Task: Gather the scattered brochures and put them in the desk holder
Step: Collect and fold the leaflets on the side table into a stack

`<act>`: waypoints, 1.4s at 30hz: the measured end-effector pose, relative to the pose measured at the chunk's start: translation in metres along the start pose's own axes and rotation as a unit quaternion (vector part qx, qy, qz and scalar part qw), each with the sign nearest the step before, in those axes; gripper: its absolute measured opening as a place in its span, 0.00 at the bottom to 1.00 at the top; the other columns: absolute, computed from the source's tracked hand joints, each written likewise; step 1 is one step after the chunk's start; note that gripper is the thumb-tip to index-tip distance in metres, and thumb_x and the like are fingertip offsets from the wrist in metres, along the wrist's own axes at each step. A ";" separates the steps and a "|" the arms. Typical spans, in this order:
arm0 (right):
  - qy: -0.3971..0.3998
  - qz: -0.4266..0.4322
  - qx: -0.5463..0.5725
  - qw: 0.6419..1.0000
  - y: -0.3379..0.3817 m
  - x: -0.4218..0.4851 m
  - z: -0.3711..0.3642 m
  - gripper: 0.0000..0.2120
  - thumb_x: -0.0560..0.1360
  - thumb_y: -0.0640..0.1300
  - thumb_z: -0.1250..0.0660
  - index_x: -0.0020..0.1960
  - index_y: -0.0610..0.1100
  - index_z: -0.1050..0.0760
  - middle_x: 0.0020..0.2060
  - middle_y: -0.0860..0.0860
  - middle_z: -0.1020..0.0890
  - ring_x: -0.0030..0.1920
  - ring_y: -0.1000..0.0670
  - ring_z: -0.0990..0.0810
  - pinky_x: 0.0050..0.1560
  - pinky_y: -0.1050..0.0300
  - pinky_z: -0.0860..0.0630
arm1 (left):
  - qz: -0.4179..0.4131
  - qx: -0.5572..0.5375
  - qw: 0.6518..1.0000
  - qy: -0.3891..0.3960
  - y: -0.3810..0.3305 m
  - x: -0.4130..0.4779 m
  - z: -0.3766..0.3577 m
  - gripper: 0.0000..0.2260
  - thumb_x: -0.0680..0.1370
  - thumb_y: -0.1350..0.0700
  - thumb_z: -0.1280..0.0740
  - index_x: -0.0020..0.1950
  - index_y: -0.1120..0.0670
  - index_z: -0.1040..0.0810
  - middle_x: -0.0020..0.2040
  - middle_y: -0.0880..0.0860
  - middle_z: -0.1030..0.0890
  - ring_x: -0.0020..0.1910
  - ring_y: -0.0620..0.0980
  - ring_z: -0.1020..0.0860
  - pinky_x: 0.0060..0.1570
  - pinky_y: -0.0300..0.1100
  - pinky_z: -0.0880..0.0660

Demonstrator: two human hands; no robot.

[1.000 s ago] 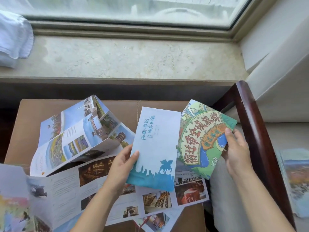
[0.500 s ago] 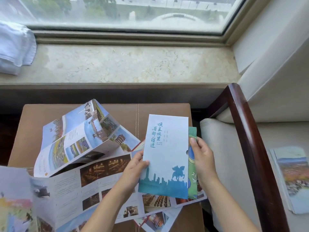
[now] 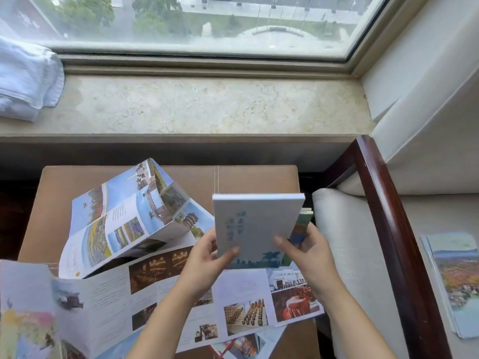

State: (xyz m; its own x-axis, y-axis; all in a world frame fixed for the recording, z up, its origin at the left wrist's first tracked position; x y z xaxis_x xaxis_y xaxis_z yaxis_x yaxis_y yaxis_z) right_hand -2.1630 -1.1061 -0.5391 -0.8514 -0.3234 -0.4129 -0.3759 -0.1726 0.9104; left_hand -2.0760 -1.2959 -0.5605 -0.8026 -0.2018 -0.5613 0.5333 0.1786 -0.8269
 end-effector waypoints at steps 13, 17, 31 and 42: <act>0.039 -0.059 -0.029 0.997 -0.074 0.005 -0.014 0.11 0.73 0.28 0.33 0.42 0.43 0.26 0.41 0.52 0.17 0.48 0.51 0.19 0.45 0.61 0.22 | -0.039 0.118 0.992 0.009 0.050 0.025 0.002 0.16 0.71 0.68 0.27 0.43 0.45 0.18 0.49 0.45 0.15 0.56 0.44 0.20 0.57 0.46 0.23; 0.014 -0.036 -0.090 0.995 -0.055 0.013 0.000 0.20 0.71 0.40 0.26 0.55 0.59 0.27 0.50 0.64 0.18 0.52 0.61 0.20 0.46 0.68 0.21 | -0.004 0.039 0.999 0.005 0.030 0.032 -0.002 0.15 0.69 0.57 0.24 0.50 0.42 0.21 0.49 0.39 0.16 0.49 0.40 0.18 0.40 0.33 0.21; -0.176 -0.061 -0.180 0.966 -0.078 0.114 0.023 0.24 0.71 0.35 0.29 0.65 0.45 0.29 0.54 0.47 0.22 0.54 0.47 0.21 0.51 0.56 0.23 | -0.023 0.354 0.935 -0.032 0.036 0.095 -0.037 0.24 0.77 0.57 0.35 0.73 0.54 0.37 0.69 0.52 0.36 0.68 0.50 0.34 0.71 0.45 0.37; -0.239 -0.010 -0.337 0.911 -0.074 0.093 0.004 0.28 0.73 0.43 0.30 0.71 0.43 0.33 0.68 0.43 0.31 0.69 0.43 0.36 0.68 0.45 0.35 | 0.015 0.343 0.939 -0.028 0.034 0.066 -0.031 0.23 0.79 0.57 0.40 0.74 0.54 0.37 0.75 0.49 0.42 0.74 0.49 0.40 0.72 0.46 0.38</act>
State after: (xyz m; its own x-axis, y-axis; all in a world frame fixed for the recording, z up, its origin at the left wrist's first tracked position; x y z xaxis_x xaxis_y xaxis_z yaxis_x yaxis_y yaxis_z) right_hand -2.2163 -1.1198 -0.6447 -0.9694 0.0994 -0.2244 -0.2199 -0.7579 0.6142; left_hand -2.1191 -1.2731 -0.6250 -0.7792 -0.2598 -0.5705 0.6175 -0.4741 -0.6276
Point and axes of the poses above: each hand's wrist, its own x-axis towards the middle knuckle, its own z-axis out of the back of the hand, y = z × x, the point moved 3 cm from there along x, towards the middle knuckle
